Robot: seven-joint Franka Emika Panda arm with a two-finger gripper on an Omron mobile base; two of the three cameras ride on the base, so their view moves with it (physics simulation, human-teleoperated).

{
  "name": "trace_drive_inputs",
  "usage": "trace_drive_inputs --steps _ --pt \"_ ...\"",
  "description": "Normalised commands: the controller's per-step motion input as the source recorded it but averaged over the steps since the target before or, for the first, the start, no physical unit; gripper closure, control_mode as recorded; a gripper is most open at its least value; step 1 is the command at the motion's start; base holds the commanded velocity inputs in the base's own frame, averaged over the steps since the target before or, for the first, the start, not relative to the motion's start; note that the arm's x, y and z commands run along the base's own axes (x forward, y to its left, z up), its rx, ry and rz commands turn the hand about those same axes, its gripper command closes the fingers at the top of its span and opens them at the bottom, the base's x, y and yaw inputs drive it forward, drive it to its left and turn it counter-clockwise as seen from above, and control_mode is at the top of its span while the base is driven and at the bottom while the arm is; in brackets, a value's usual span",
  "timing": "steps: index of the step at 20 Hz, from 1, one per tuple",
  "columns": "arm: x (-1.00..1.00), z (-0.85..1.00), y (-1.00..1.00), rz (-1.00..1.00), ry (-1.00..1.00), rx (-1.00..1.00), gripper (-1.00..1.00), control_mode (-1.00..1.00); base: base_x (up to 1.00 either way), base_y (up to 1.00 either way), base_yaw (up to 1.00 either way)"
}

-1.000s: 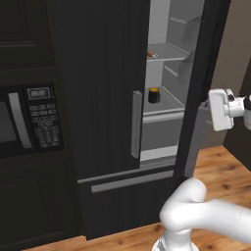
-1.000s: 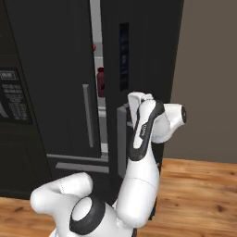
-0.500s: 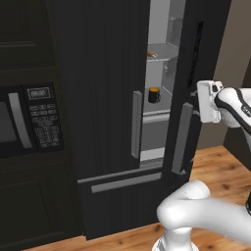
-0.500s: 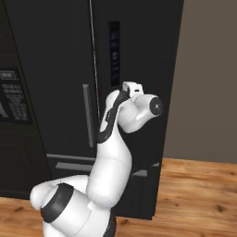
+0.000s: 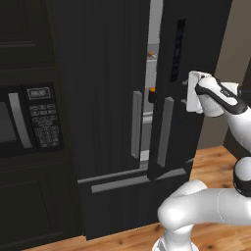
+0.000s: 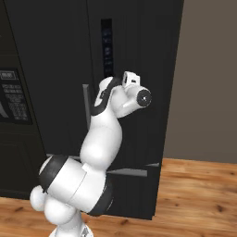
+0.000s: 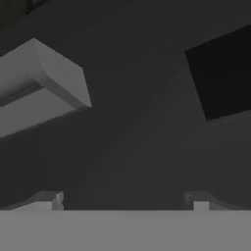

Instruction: Place the tupperware on the top shelf of the fridge. Make space for the tupperware among the existing items by rearranging them on the shelves if needed. Close the fridge door when finished.

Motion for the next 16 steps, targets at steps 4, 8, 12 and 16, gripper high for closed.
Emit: trace_drive_inputs --steps 4,8,12,16 --pt "0.49 0.0 0.0 -0.09 0.0 0.12 -1.0 -1.0 0.0 0.0 0.0" --pt "0.44 0.0 0.01 -0.09 0.0 0.11 -1.0 -1.0 0.0 0.0 0.0" --pt "0.48 0.01 0.0 -0.1 0.0 0.11 -1.0 -1.0 0.0 0.0 0.0" --pt "0.5 0.05 0.01 -0.11 0.0 0.09 -1.0 -1.0 0.0 0.0 0.0"
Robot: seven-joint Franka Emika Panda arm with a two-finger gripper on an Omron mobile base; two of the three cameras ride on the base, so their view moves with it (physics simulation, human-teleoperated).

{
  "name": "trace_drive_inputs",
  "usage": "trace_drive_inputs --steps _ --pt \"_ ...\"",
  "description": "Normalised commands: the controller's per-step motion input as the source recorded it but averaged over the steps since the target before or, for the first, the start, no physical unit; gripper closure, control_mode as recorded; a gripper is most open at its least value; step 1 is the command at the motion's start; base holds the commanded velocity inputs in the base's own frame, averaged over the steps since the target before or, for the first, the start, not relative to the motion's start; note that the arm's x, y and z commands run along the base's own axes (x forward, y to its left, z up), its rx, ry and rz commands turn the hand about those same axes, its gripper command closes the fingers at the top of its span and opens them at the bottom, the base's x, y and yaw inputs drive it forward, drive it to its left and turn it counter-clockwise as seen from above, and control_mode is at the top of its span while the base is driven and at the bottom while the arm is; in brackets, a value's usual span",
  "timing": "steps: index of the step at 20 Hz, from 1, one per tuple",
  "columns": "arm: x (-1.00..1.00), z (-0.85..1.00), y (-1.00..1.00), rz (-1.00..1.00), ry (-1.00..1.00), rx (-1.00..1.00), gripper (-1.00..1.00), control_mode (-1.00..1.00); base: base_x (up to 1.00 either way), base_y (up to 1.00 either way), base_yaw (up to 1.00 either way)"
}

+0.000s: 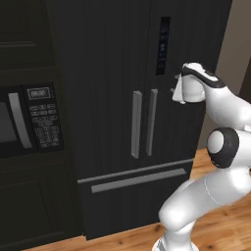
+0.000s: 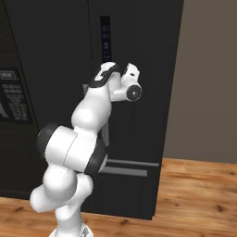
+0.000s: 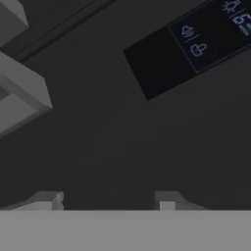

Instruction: Place the tupperware on the top shelf of the fridge. Make space for the tupperware among the existing items by rearranging them on the shelves if needed. Close the fridge door when finished.

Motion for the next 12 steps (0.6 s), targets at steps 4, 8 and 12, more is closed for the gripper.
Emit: trace_drive_inputs --steps 4,8,12 --pt "0.5 0.03 0.04 -0.11 0.0 0.08 -1.0 -1.0 0.0 0.0 0.0" --pt "0.42 0.0 0.13 -0.11 0.0 0.03 -1.0 -1.0 0.0 0.0 0.0" --pt "0.06 -0.16 0.04 -0.13 -0.03 0.01 -1.0 -1.0 0.0 0.0 0.0"
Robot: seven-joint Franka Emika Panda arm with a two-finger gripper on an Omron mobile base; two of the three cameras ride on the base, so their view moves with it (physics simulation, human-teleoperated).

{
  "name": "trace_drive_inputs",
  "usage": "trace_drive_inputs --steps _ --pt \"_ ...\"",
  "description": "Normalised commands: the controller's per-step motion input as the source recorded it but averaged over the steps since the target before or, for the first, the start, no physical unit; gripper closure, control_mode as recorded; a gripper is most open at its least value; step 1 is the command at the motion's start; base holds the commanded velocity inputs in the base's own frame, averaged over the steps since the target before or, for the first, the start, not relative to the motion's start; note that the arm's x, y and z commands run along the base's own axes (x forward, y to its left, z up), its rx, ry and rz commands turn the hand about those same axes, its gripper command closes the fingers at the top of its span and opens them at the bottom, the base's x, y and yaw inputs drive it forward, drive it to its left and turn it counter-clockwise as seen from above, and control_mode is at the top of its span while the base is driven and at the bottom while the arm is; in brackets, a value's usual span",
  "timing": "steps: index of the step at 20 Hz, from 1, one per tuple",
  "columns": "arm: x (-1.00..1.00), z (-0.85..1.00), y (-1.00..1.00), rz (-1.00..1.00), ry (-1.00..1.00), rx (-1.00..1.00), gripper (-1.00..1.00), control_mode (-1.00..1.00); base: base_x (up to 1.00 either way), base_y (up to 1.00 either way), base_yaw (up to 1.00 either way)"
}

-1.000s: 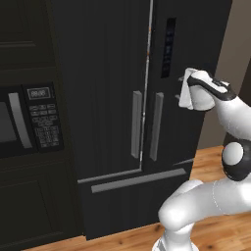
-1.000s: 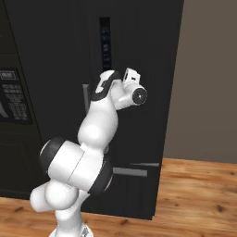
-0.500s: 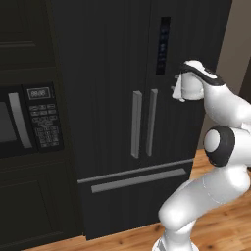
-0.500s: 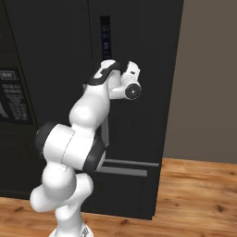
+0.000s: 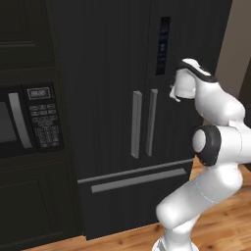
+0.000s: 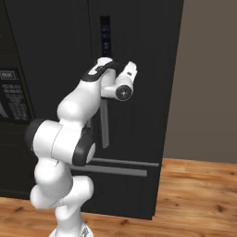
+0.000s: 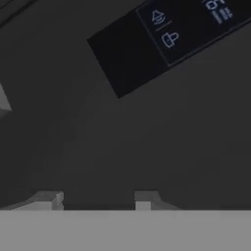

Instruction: Place the tupperware on the top shelf of the fridge. Make space for the tupperware among the existing items by rearranging them on the shelves if needed. Close the fridge door when finished.

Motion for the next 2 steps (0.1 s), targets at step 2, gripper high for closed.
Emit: trace_drive_inputs --steps 2 --pt "-0.11 -0.55 0.02 -0.14 -0.12 0.0 -1.0 -1.0 0.0 0.0 0.0"
